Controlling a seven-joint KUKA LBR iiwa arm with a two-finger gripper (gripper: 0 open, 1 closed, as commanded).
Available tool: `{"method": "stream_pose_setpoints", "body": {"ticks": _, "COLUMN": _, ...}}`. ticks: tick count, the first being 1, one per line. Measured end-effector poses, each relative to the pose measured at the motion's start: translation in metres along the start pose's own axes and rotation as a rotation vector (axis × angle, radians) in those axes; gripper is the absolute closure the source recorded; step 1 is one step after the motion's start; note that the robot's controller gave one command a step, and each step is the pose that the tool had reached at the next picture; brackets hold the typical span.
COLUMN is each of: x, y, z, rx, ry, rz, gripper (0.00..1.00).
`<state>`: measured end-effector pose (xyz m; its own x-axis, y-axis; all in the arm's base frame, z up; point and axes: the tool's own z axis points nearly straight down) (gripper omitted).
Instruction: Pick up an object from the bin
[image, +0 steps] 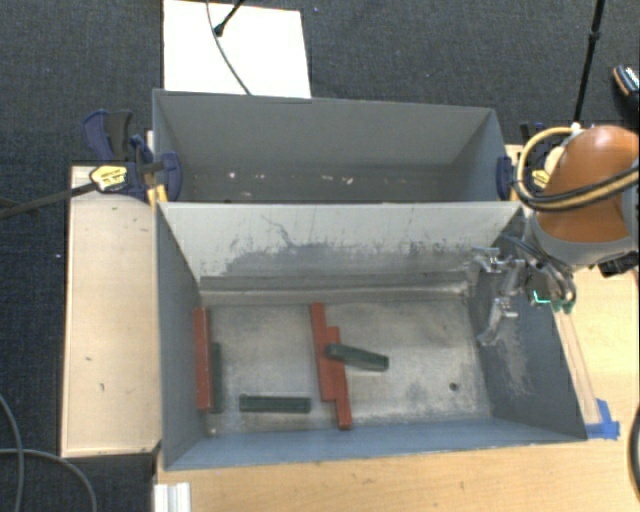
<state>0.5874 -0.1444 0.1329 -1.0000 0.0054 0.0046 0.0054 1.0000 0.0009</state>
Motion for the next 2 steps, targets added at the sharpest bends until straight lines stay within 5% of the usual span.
{"method": "stream_pose_setpoints", "body": {"ticks": 1, "x": 0.053, "y": 0.018, "z": -0.052, "rx": 0.002, "ry": -0.007, "rz": -0.380, "gripper": 0.00}}
{"method": "stream_pose_setpoints", "body": {"ticks": 2, "x": 0.047, "y": 0.096, "z": -0.002, "rx": -0.004, "ry": -0.003, "rz": -0.325, "gripper": 0.00}}
